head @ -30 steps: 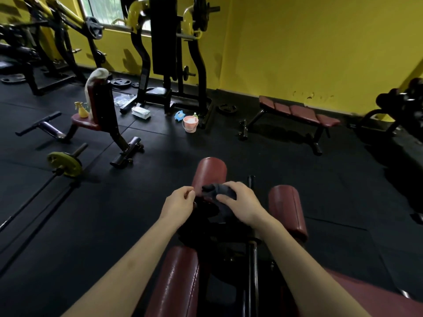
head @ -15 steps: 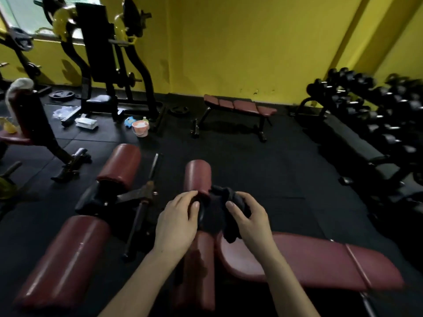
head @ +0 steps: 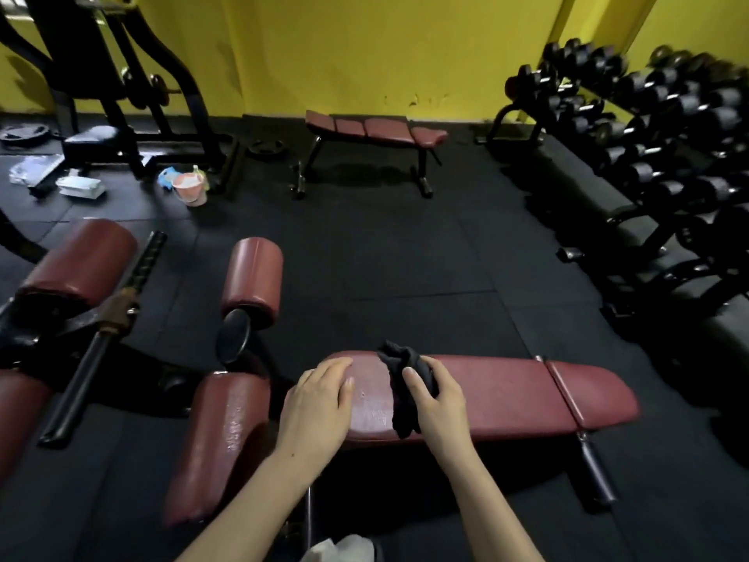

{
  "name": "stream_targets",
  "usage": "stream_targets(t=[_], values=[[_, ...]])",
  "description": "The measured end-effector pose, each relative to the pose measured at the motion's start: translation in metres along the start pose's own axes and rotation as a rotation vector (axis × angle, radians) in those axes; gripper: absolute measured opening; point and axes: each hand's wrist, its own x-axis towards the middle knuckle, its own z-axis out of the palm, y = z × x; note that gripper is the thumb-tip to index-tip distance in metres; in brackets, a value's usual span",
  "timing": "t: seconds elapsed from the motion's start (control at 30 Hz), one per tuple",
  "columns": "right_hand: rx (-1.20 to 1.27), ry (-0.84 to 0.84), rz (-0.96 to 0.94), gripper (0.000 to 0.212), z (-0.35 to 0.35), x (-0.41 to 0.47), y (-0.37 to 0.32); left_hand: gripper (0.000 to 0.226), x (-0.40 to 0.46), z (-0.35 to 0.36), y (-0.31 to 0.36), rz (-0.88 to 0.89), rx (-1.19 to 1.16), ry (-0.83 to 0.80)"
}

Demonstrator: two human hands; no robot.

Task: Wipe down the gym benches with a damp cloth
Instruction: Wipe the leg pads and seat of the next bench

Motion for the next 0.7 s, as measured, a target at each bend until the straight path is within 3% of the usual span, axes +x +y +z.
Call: stream_targets(t=[0.33, 0.4, 0.5, 0.7], values=[[-0.327, -0.122, 0.158, 0.014, 0.019, 0.131, 0.129, 0.04, 0.074, 0.154, -0.05, -0.3, -0.062, -0.286], [-0.485, -0.189, 0.147, 0.006, 0.029, 0.154, 0.155, 0.036, 0.086, 0.174, -0.061, -0.344, -0.082, -0.284], [-0.702, -0.21, 0.063, 0.02, 0.048, 0.187, 0.189, 0.034, 0.1, 0.199, -0.081, -0.415, -0.102, -0.263], [-0.685, -0.3, -0.098, 0.027, 0.093, 0.248, 0.207, 0.031, 0.107, 0.219, -0.116, -0.523, 0.007, -0.168]])
